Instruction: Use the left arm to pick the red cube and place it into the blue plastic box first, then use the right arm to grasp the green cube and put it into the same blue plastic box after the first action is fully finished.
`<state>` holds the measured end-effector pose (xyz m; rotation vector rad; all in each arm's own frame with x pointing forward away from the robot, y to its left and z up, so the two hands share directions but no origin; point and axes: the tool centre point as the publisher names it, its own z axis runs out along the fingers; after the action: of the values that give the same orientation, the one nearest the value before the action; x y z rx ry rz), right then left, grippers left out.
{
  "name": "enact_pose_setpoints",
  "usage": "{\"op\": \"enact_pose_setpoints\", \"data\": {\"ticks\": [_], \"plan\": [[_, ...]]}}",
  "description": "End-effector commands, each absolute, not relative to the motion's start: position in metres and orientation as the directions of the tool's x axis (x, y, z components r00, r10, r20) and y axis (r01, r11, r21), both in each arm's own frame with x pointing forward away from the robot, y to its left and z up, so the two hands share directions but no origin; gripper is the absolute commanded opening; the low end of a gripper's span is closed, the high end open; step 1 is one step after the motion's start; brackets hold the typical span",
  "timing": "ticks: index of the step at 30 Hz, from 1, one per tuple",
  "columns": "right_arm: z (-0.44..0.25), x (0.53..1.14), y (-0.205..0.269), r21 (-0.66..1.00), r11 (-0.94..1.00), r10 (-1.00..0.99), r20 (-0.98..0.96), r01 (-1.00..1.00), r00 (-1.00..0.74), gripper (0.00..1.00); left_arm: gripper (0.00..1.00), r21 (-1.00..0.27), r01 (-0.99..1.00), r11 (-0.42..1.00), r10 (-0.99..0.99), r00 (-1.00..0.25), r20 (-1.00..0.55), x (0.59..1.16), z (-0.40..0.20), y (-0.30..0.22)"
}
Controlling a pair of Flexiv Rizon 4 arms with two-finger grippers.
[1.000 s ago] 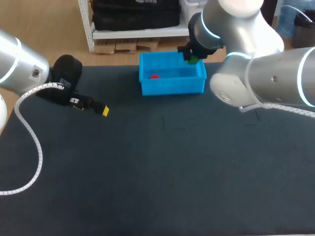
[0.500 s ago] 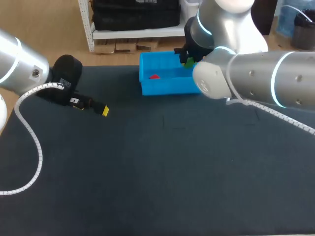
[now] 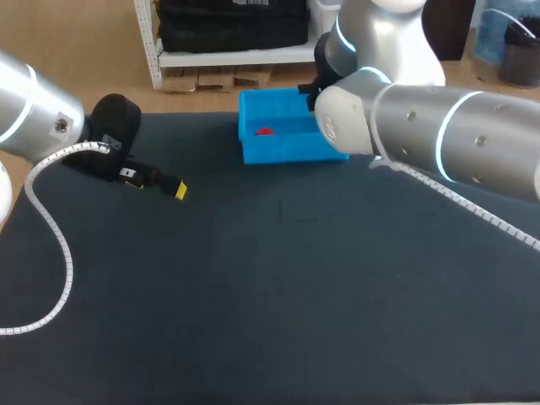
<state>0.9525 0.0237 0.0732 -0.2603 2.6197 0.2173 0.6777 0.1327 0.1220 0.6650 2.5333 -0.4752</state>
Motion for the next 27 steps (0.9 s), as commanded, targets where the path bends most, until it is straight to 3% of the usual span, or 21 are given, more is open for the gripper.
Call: {"op": "enact_pose_setpoints", "data": {"ticks": [1,2,27], "plan": [[0.073,0.961,0.026,0.110,0.968,-0.150,-0.461,-0.224,-0.875,0.97,1.00,-0.208,0.534,0.820,0.366,-0.767,-0.526,0.679,0.121,0.133],[0.073,0.961,0.026,0.110,0.968,-0.150,-0.460,-0.224,-0.875,1.00,1.00,-0.208,0.534,0.820,0.366,-0.767,-0.526,0.679,0.121,0.133],[0.113,0.917,0.028,0.162,0.950,-0.176,-0.431,-0.268,-0.885,1.00,1.00,-0.208,0.534,0.820,0.366,-0.767,-0.526,0.679,0.121,0.133]]}}
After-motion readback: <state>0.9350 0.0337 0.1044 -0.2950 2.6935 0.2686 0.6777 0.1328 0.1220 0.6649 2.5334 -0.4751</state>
